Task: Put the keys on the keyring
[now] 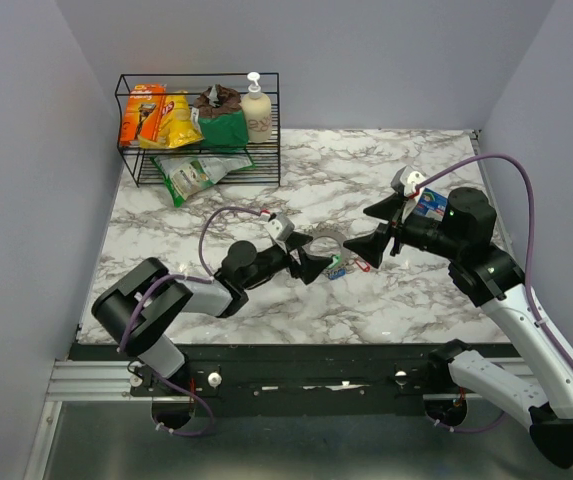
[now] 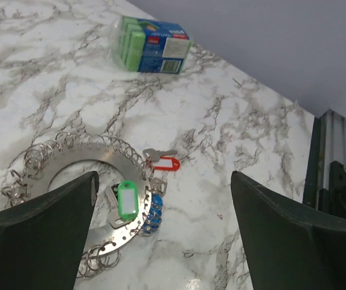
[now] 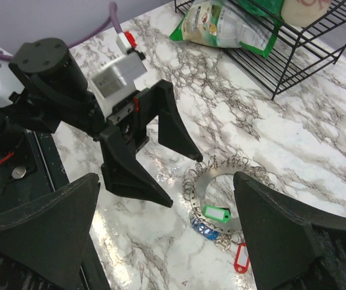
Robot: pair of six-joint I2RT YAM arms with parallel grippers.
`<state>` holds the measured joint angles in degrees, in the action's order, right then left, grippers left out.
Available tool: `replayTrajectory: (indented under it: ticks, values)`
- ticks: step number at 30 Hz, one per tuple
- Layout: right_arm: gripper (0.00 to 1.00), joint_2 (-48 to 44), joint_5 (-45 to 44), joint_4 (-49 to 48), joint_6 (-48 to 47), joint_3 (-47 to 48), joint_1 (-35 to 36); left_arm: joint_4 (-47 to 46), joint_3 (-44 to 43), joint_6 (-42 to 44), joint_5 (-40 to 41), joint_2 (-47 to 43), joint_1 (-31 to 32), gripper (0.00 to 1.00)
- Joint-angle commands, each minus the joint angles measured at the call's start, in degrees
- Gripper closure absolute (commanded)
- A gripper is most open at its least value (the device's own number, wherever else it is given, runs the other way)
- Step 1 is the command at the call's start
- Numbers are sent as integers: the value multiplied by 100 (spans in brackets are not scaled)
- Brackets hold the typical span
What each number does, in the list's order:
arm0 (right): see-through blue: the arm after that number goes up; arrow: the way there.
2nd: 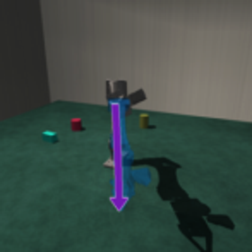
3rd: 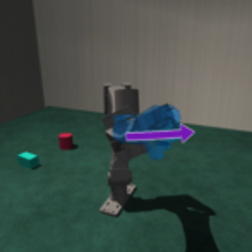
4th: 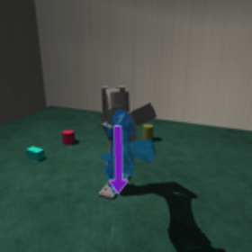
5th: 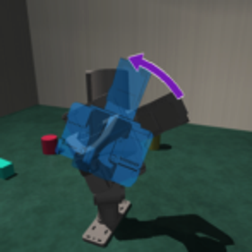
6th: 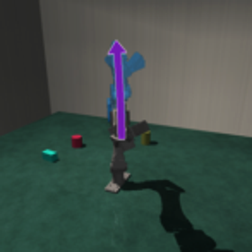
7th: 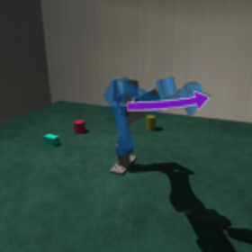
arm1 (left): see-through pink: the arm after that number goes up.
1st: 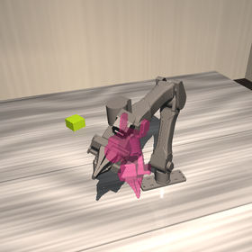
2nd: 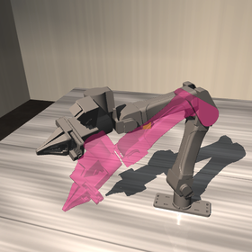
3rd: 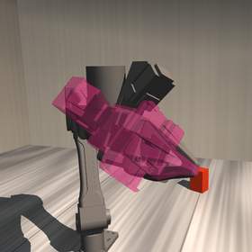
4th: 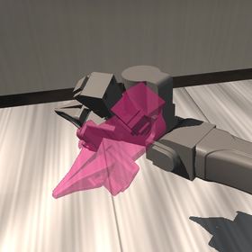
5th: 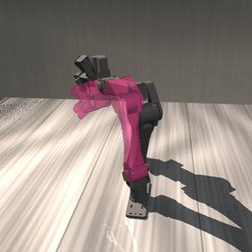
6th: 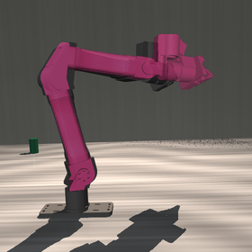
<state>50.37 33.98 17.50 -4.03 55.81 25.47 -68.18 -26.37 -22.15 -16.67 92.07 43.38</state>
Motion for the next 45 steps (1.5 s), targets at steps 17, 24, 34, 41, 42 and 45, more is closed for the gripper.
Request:
replayTrajectory:
  ticks: [17,24,34,41,42,45]
  values:
    - [0,87,109,-247,122,61,-25,5137,-2782,1327,2578,-2598,22,1]
    - [0,192,153,-299,157,105,-25,6072,-3805,1801,3846,-2852,22,1]
    - [0,368,188,-335,192,202,-25,6097,-3665,2663,4039,-3239,22,1]
    - [0,544,188,-387,227,246,-25,6001,-3348,2348,5190,-3099,22,1]
    - [0,553,171,-387,236,237,-25,6053,-3348,2234,5243,-3081,22,1]
    - [0,632,118,-440,263,176,-25,6176,-3331,1961,5174,-2985,13,1]
